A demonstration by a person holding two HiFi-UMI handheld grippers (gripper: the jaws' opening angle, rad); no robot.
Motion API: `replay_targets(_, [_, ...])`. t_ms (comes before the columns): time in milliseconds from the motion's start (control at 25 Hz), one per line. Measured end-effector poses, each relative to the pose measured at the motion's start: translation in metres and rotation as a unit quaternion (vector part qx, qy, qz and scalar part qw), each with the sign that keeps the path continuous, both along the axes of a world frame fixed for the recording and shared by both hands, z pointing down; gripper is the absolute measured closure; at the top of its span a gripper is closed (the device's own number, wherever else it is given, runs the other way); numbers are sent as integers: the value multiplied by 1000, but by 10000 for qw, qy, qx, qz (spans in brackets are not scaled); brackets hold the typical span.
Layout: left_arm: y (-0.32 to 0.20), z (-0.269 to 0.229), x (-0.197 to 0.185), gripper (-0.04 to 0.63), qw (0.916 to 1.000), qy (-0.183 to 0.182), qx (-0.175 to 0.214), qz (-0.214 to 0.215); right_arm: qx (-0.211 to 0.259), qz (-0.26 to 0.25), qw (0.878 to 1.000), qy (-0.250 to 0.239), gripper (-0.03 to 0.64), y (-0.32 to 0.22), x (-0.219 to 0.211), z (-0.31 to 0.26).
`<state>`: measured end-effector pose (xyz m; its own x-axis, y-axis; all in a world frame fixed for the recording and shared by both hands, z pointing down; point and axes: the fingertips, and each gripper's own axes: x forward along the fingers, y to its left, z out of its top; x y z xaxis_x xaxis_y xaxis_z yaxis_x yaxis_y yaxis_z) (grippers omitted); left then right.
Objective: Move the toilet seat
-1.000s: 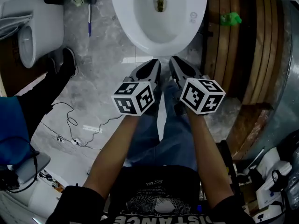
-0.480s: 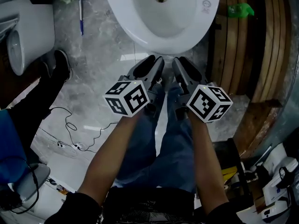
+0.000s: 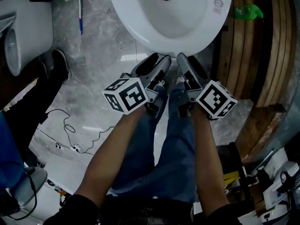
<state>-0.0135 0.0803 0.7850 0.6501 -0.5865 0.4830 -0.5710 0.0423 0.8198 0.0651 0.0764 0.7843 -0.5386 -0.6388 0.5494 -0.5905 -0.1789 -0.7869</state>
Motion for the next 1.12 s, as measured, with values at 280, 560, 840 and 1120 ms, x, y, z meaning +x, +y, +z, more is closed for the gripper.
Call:
replay_targets(280, [-9, 4, 0, 377, 9992, 256, -143, -270, -176, 689, 9961, -525, 381, -15, 6, 4])
replay_targets(560, [-9, 3, -2, 399, 9978, 431, -353, -368, -460, 946, 9925, -616, 430, -7, 18, 5])
replay_targets(840, [-7, -34, -1, 405, 9965, 554, -513, -361, -580, 1133, 9886, -810, 446, -2, 21, -30])
replay_targets(1120, [-5, -86, -3, 405, 9953, 747, -435, -444, -621, 1379, 9819, -1136, 465, -1, 18, -83])
